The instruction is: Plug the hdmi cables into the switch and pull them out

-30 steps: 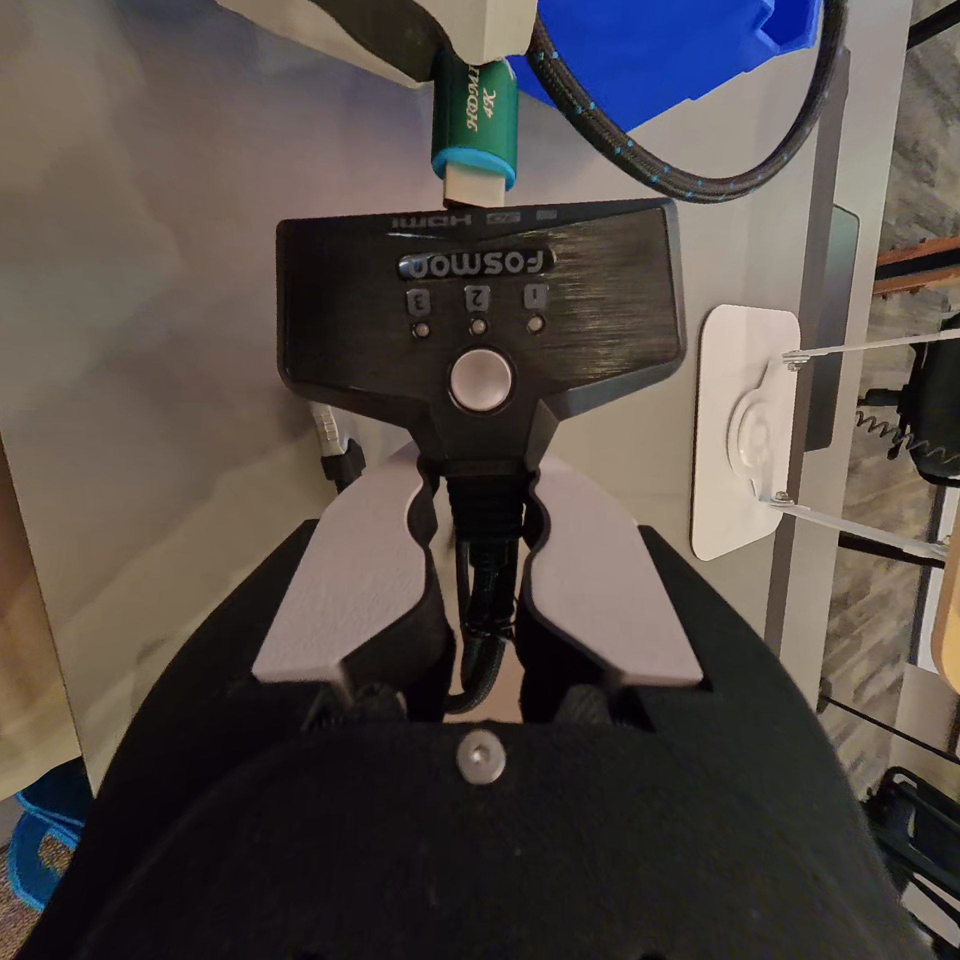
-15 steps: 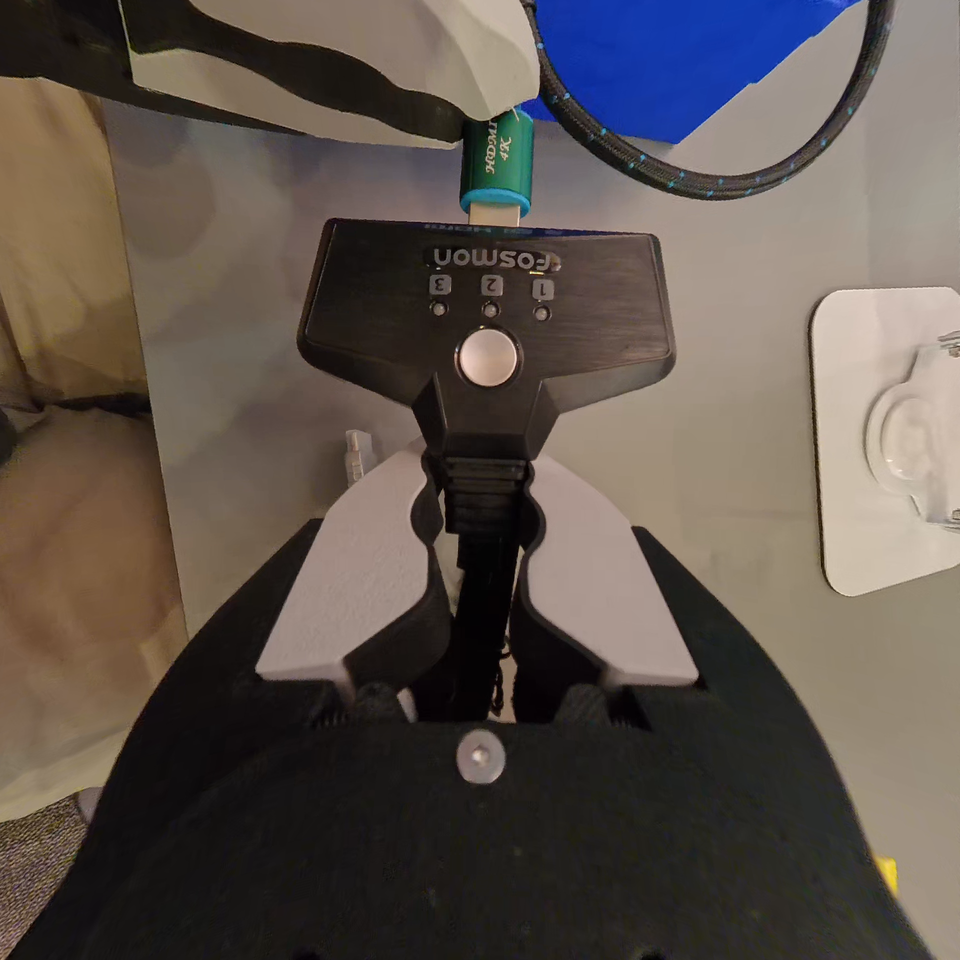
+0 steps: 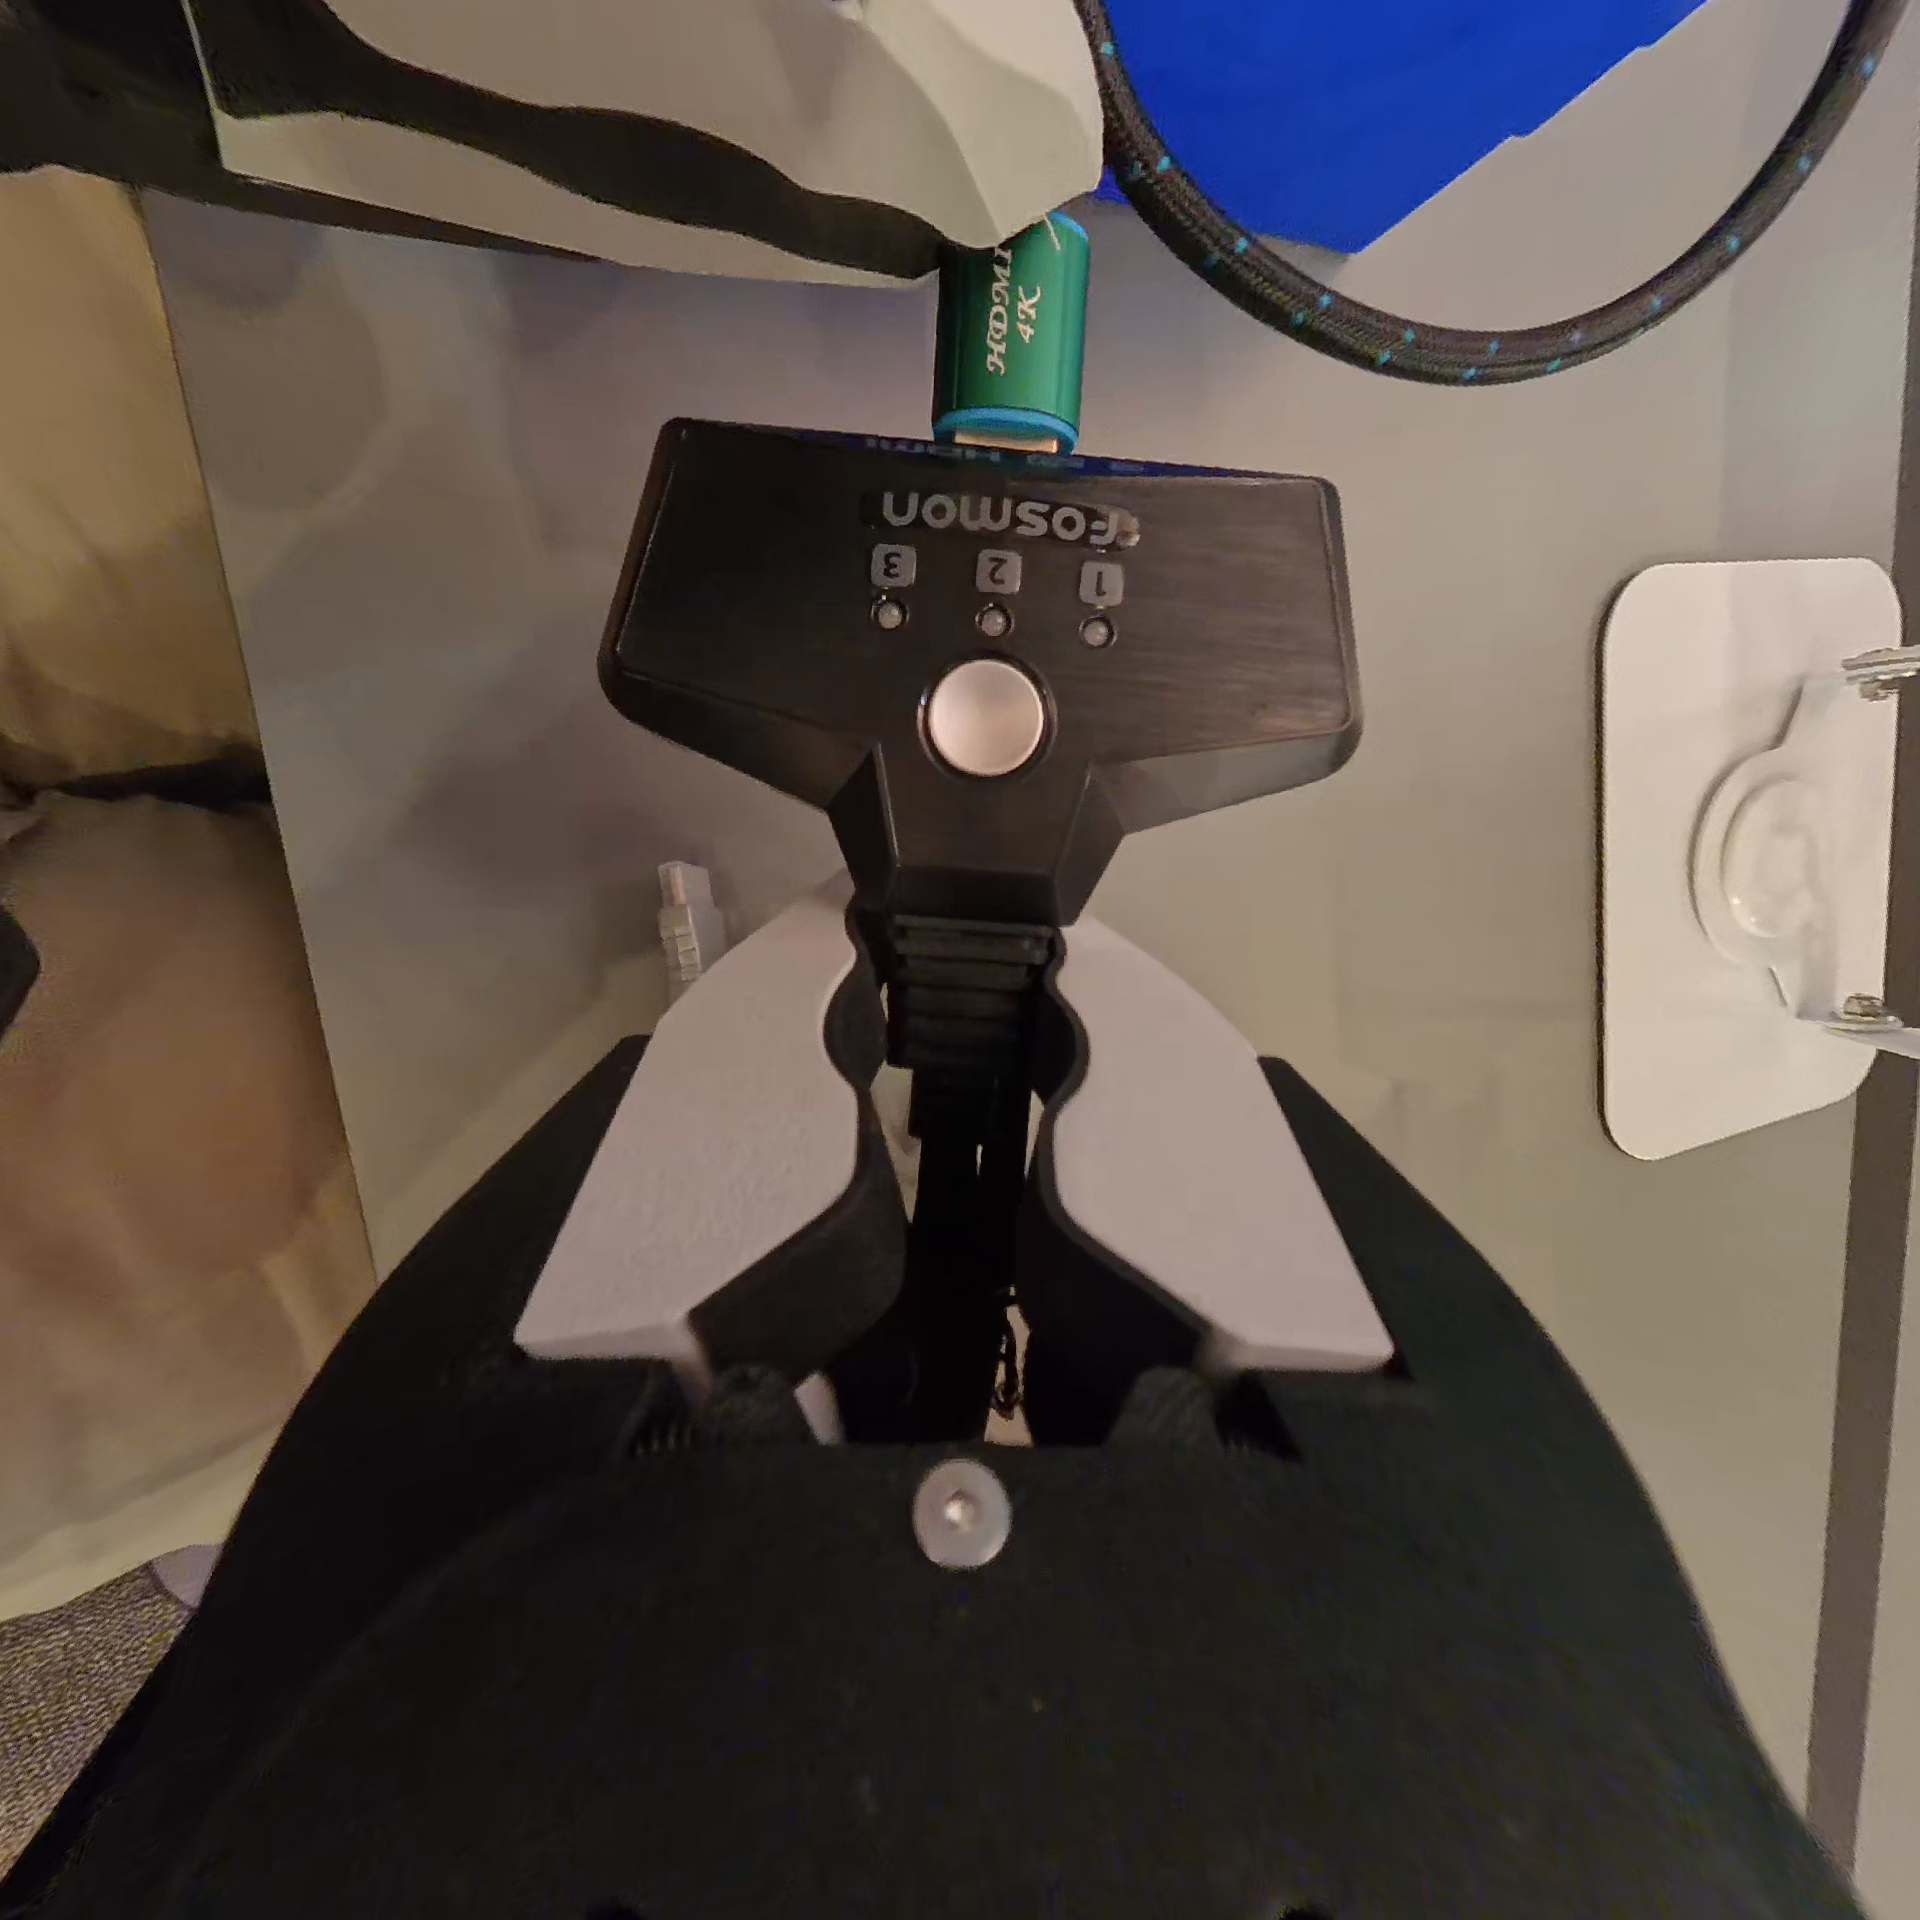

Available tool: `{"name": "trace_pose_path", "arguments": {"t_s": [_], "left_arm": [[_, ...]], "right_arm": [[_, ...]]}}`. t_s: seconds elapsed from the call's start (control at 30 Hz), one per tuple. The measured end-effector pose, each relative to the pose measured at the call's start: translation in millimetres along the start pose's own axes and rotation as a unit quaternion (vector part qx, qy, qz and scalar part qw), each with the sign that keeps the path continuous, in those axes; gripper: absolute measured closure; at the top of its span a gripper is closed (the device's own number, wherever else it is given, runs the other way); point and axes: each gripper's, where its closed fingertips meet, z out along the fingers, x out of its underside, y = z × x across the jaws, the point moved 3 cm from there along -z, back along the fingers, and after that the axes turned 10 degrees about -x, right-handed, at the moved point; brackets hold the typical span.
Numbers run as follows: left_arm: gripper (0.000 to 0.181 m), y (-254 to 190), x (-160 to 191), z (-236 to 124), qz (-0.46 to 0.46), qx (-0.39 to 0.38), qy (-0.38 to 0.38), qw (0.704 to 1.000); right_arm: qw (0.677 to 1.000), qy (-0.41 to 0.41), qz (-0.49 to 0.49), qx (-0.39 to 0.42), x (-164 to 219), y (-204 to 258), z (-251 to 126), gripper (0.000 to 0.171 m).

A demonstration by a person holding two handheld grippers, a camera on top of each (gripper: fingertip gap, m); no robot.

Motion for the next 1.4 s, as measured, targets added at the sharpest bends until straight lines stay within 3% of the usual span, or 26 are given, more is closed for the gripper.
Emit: {"name": "trace_pose_path", "arguments": {"t_s": [0.03,0.17,0.37,0.53,0.67,0.83,0.97,1.07,1.27,1.4], "left_arm": [[0.172,1.4,-0.1,-0.6,-0.001,0.000,-0.001,1.000],[0.172,-2.5,0.1,0.4,-0.008,0.006,-0.005,1.000],[0.168,30.7,9.1,2.2,-0.112,-0.024,-0.023,0.993],[0.152,56.0,24.1,-0.1,-0.214,-0.049,-0.052,0.974],[0.154,67.3,36.6,2.2,-0.240,-0.086,-0.056,0.965],[0.153,52.5,41.2,12.0,-0.238,-0.066,-0.050,0.968],[0.154,37.8,41.5,19.3,-0.232,-0.047,-0.046,0.970],[0.154,31.9,41.7,22.3,-0.231,-0.038,-0.043,0.971],[0.154,22.7,36.9,25.0,-0.224,-0.023,-0.047,0.973],[0.154,20.6,34.2,25.7,-0.223,-0.021,-0.049,0.973]], "right_arm": [[1.000,-0.004,-0.001,-0.003,-0.8,0.2,0.3,0.149],[1.000,0.005,-0.007,0.005,-0.4,0.3,1.7,0.149],[0.998,-0.052,0.022,0.024,-6.5,-11.3,-16.6,0.149],[0.993,-0.087,0.065,0.055,4.9,-31.1,-43.5,0.149],[0.983,-0.129,0.100,0.088,17.6,-47.1,-79.0,0.149],[0.958,-0.201,0.142,0.147,38.3,-68.6,-146.3,0.149],[0.927,-0.267,0.173,0.199,72.1,-86.7,-203.2,0.149],[0.905,-0.304,0.205,0.213,108.0,-99.0,-225.9,0.149],[0.874,-0.332,0.300,0.190,189.7,-118.2,-203.0,0.149],[0.883,-0.281,0.325,0.186,228.4,-121.1,-169.2,0.149]]}}
